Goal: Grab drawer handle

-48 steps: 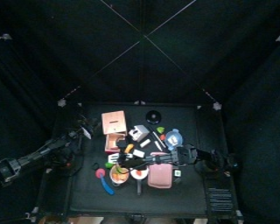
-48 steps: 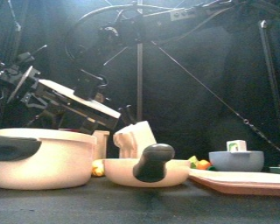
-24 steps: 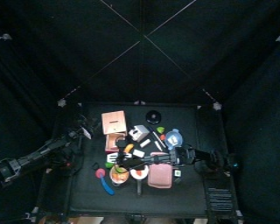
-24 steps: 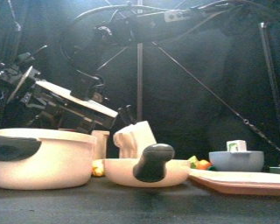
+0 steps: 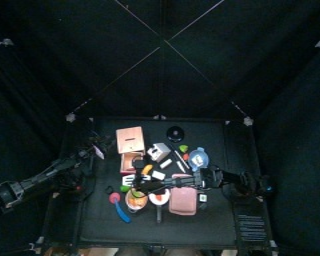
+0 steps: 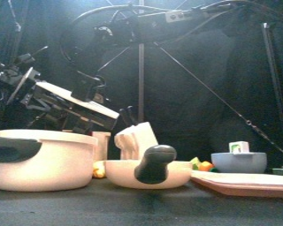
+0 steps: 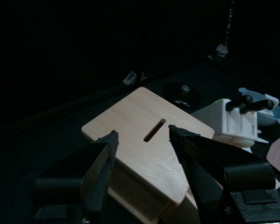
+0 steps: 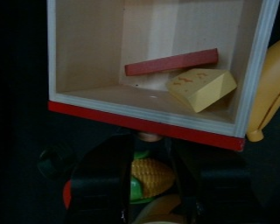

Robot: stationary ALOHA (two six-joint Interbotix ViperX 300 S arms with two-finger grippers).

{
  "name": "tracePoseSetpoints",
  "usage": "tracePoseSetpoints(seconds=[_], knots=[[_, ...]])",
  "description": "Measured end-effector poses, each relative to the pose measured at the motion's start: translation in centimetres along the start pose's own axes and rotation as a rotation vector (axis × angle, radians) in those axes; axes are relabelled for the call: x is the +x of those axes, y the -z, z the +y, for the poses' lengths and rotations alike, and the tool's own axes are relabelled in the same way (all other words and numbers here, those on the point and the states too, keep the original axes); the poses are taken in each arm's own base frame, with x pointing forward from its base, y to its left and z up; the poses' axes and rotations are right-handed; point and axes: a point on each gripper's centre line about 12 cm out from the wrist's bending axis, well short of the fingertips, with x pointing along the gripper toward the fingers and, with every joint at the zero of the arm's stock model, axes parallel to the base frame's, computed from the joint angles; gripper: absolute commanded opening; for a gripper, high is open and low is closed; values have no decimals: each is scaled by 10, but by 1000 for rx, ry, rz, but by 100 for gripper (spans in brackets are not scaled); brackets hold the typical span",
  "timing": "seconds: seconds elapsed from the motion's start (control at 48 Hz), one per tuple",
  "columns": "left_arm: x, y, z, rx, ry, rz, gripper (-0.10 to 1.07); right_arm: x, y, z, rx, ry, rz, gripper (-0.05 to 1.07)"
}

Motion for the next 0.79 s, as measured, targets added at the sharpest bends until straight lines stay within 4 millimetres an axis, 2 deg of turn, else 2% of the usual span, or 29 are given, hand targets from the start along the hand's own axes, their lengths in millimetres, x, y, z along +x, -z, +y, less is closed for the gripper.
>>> tracePoseSetpoints(seconds=[0.562, 0.792], knots=[[-1, 2, 0, 2, 1, 6, 87, 0, -2, -2, -57, 18, -20, 52], [-1, 2, 0, 1, -1, 6, 87, -3, -6, 4, -128, -2, -15, 52]])
